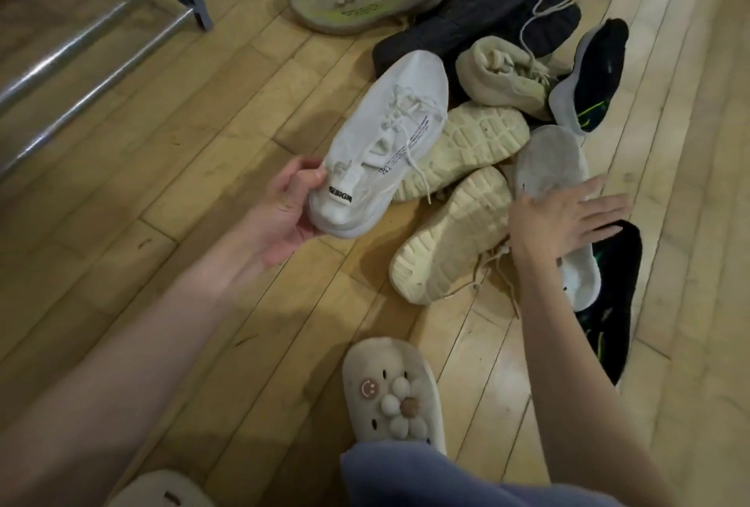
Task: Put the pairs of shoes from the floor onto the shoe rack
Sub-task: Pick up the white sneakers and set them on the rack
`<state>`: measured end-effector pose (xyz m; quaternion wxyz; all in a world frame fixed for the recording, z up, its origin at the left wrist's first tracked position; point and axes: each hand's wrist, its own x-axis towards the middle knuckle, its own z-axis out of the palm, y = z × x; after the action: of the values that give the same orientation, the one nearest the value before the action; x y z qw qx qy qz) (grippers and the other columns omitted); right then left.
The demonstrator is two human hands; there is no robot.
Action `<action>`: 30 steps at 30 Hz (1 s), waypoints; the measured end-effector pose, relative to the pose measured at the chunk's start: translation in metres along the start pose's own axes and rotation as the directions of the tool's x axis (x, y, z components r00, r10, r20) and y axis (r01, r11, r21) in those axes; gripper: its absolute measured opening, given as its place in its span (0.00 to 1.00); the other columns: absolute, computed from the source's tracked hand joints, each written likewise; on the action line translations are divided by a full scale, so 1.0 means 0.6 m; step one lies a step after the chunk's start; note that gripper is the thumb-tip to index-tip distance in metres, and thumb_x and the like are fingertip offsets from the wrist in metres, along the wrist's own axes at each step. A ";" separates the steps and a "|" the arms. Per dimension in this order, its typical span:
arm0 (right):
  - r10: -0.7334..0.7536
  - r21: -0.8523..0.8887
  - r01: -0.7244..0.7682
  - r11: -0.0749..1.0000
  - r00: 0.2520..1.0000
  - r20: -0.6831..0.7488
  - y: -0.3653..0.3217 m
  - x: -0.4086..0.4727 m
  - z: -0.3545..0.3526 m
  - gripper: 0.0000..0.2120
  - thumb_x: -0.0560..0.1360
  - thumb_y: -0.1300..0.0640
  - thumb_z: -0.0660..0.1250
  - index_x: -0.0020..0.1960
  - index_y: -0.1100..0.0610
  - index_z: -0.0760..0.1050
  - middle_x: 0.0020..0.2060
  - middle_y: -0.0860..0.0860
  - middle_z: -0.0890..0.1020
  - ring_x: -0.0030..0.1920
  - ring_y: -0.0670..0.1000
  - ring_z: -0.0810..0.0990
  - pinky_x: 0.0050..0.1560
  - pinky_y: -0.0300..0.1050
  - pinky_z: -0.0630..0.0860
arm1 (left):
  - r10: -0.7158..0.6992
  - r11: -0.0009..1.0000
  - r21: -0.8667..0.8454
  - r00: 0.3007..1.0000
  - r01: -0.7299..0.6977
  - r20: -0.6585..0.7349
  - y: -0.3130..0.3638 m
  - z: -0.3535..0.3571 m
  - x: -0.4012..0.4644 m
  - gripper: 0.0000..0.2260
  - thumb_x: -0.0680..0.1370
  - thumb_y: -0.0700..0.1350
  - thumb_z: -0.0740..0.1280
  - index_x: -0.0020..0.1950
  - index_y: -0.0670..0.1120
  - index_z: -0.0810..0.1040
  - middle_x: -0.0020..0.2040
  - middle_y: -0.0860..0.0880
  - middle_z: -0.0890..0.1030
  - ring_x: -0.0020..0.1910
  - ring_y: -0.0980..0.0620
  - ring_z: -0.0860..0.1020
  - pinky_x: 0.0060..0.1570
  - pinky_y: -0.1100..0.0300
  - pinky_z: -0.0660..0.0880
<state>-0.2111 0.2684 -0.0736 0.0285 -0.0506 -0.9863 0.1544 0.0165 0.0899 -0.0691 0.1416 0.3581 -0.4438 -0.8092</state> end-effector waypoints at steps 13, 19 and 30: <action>-0.374 0.372 0.330 0.868 0.926 0.051 -0.079 -0.059 -0.095 0.13 0.78 0.54 0.62 0.57 0.62 0.71 0.53 0.60 0.75 0.50 0.58 0.74 0.45 0.51 0.70 | 0.004 0.995 -0.093 0.971 -0.027 -0.239 0.006 -0.023 0.003 0.04 0.79 0.41 0.62 0.50 0.50 0.71 0.49 0.47 0.80 0.40 0.50 0.81 0.32 0.54 0.78; -0.472 0.764 -0.166 0.624 0.699 0.537 -0.181 -0.159 -0.071 0.10 0.77 0.57 0.67 0.54 0.62 0.78 0.48 0.57 0.84 0.48 0.56 0.84 0.47 0.53 0.82 | -0.112 0.978 -0.205 0.914 0.032 -0.390 0.014 -0.096 -0.028 0.11 0.79 0.45 0.64 0.58 0.42 0.71 0.63 0.43 0.77 0.58 0.46 0.79 0.37 0.50 0.82; -0.502 0.634 -0.470 0.614 0.388 0.773 -0.261 -0.275 -0.033 0.11 0.78 0.53 0.67 0.48 0.62 0.79 0.45 0.55 0.86 0.50 0.55 0.85 0.55 0.54 0.81 | -0.060 0.969 0.185 0.886 0.161 -0.460 0.071 -0.176 -0.143 0.16 0.76 0.60 0.62 0.53 0.50 0.78 0.58 0.49 0.81 0.52 0.52 0.79 0.55 0.54 0.73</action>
<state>-0.0600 0.1083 -0.0135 -0.5016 0.0731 -0.6466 0.5701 0.1474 0.0476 -0.0324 0.1539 0.5739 -0.4634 -0.6574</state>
